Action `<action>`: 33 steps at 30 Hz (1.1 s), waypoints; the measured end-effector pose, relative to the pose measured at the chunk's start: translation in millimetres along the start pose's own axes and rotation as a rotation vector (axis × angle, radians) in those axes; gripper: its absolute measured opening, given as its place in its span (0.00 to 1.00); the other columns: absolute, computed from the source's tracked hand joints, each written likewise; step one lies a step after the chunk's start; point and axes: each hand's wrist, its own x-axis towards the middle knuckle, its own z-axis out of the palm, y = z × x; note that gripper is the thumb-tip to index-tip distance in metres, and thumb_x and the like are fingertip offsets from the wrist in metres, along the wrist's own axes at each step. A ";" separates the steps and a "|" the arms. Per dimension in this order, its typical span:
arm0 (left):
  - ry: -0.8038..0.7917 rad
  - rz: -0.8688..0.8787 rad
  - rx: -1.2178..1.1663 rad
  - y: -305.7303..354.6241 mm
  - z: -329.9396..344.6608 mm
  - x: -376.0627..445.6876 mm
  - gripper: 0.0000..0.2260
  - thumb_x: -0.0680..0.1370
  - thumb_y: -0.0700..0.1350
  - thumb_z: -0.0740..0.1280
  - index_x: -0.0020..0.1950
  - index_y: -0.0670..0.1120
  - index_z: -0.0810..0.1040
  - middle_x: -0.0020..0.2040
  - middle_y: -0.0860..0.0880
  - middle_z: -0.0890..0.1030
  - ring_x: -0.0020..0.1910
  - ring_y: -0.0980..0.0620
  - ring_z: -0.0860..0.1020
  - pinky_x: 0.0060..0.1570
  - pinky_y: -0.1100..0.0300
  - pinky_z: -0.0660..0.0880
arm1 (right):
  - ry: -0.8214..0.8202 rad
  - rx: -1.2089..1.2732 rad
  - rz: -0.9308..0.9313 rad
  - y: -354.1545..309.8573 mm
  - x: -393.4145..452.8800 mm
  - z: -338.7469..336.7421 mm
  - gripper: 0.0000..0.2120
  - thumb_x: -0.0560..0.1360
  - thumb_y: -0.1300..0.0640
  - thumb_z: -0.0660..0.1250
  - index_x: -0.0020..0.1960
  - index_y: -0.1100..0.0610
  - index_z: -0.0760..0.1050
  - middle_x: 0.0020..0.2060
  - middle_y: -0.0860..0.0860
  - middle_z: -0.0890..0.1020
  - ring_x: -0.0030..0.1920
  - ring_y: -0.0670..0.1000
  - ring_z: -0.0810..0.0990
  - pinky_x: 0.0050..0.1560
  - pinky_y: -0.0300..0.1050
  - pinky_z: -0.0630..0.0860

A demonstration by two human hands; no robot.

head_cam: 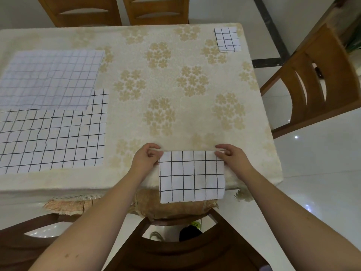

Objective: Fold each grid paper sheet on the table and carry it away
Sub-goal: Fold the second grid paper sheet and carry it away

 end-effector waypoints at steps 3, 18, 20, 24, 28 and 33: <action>0.030 0.038 0.084 -1.7 2.2 2.6 0.05 0.76 0.43 0.71 0.47 0.54 0.83 0.38 0.49 0.83 0.38 0.53 0.81 0.41 0.64 0.78 | 0.047 -0.047 -0.001 -2.2 0.2 2.5 0.07 0.74 0.55 0.72 0.51 0.50 0.82 0.41 0.61 0.79 0.43 0.56 0.80 0.43 0.53 0.78; 0.066 -0.109 0.103 13.5 7.2 16.8 0.11 0.79 0.54 0.65 0.58 0.51 0.75 0.55 0.50 0.78 0.52 0.48 0.78 0.53 0.49 0.77 | 0.255 -0.052 -0.036 -14.9 19.2 27.1 0.04 0.75 0.55 0.70 0.50 0.50 0.81 0.46 0.49 0.83 0.45 0.48 0.81 0.44 0.42 0.75; 0.058 -0.163 0.130 10.6 8.4 14.8 0.18 0.77 0.57 0.68 0.62 0.48 0.75 0.55 0.50 0.77 0.52 0.48 0.78 0.53 0.50 0.77 | 0.289 -0.019 -0.015 -15.8 22.2 31.7 0.05 0.75 0.55 0.69 0.51 0.52 0.81 0.46 0.51 0.84 0.48 0.50 0.82 0.49 0.46 0.78; 0.131 -0.195 0.186 -1.4 10.4 9.4 0.19 0.75 0.53 0.71 0.60 0.42 0.78 0.52 0.48 0.81 0.50 0.48 0.80 0.54 0.52 0.77 | 0.341 -0.038 -0.026 -18.2 23.0 37.5 0.09 0.76 0.56 0.68 0.56 0.52 0.79 0.48 0.50 0.82 0.50 0.51 0.80 0.49 0.40 0.76; 0.185 -0.185 0.161 -11.4 9.7 1.1 0.08 0.77 0.48 0.71 0.51 0.44 0.79 0.44 0.47 0.81 0.43 0.48 0.79 0.50 0.53 0.77 | 0.335 -0.281 -0.161 -16.7 12.7 46.5 0.17 0.78 0.59 0.65 0.66 0.56 0.74 0.62 0.53 0.77 0.62 0.52 0.74 0.63 0.44 0.70; 0.151 -0.133 0.218 -12.0 3.0 -1.0 0.09 0.77 0.49 0.69 0.51 0.44 0.77 0.39 0.49 0.78 0.39 0.49 0.76 0.45 0.55 0.73 | 0.165 -0.590 -0.475 -4.4 -6.4 69.3 0.19 0.78 0.62 0.63 0.69 0.60 0.72 0.66 0.57 0.75 0.67 0.58 0.72 0.69 0.49 0.65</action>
